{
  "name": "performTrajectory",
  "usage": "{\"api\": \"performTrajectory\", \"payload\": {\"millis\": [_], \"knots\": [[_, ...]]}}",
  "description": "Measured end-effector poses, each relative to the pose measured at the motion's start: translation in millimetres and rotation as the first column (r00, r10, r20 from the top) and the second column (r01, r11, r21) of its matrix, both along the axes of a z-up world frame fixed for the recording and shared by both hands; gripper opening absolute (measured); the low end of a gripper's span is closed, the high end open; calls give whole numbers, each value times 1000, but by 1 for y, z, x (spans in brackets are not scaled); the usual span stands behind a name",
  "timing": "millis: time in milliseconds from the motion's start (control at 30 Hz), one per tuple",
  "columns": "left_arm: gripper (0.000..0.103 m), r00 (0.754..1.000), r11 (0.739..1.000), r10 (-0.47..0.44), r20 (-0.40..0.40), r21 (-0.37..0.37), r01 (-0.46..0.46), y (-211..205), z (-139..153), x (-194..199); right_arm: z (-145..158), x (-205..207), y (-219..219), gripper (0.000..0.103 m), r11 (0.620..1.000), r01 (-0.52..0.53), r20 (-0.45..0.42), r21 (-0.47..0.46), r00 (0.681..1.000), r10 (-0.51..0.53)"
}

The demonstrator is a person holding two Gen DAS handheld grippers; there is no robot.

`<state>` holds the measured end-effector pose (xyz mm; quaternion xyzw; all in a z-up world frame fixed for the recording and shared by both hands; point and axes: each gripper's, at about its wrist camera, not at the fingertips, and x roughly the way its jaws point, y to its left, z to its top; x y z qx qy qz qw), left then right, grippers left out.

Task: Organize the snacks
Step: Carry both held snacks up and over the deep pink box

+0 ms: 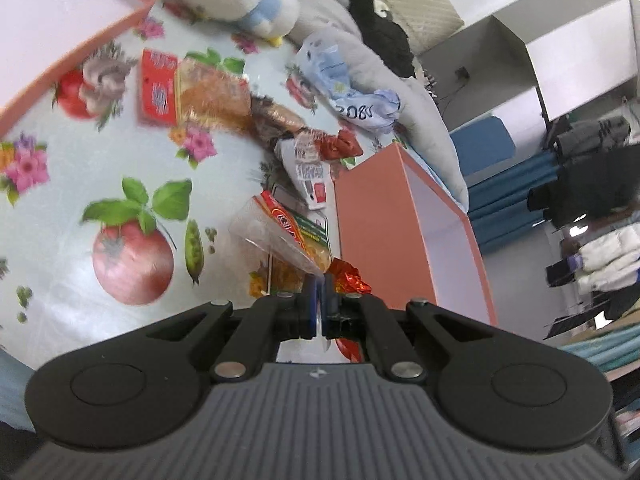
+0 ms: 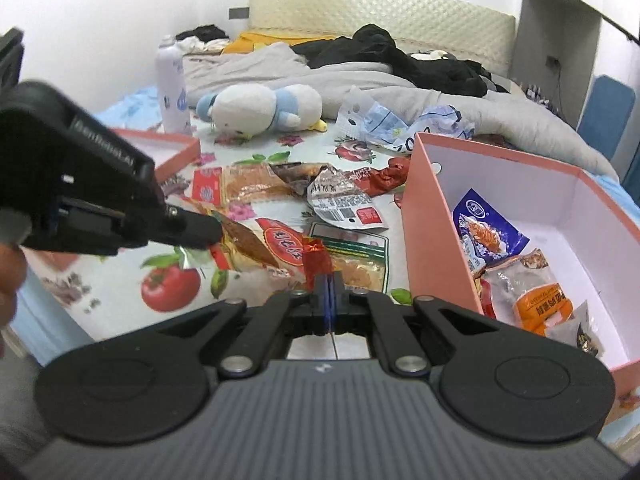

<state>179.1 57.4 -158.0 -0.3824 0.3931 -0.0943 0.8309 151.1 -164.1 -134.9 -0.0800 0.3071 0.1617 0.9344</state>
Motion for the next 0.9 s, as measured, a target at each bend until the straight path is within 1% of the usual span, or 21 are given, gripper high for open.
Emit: {"api": "performTrajectory", "payload": {"millis": [67,233,400,567,633,700,900], "knots": [[2,1000,999,-3,18,36,2,-3,9,-2,5,0,-2,3,1000,6,-6,28,1000,-6],[2,999,995,-28,41,96,24,-9,34,-8,20,-2,-10,3,996,25,-18,86,1000,-24],[2,995,979,-56,78,198,40,-19,62,-14,37,-6,-17,3,991,44,-10,125,999,-43],[2,990,966,-87,110,254,56,-27,90,-18,61,-12,-25,3,986,51,19,160,998,-55],[2,988,960,-100,117,273,65,-31,99,-21,71,-16,-27,3,987,53,50,153,997,-61],[2,987,956,-106,122,287,67,-35,106,-23,79,-19,-30,3,985,56,62,166,996,-67],[2,976,937,-145,163,338,83,-49,131,-28,99,-24,-48,3,978,84,91,193,991,-103]]}}
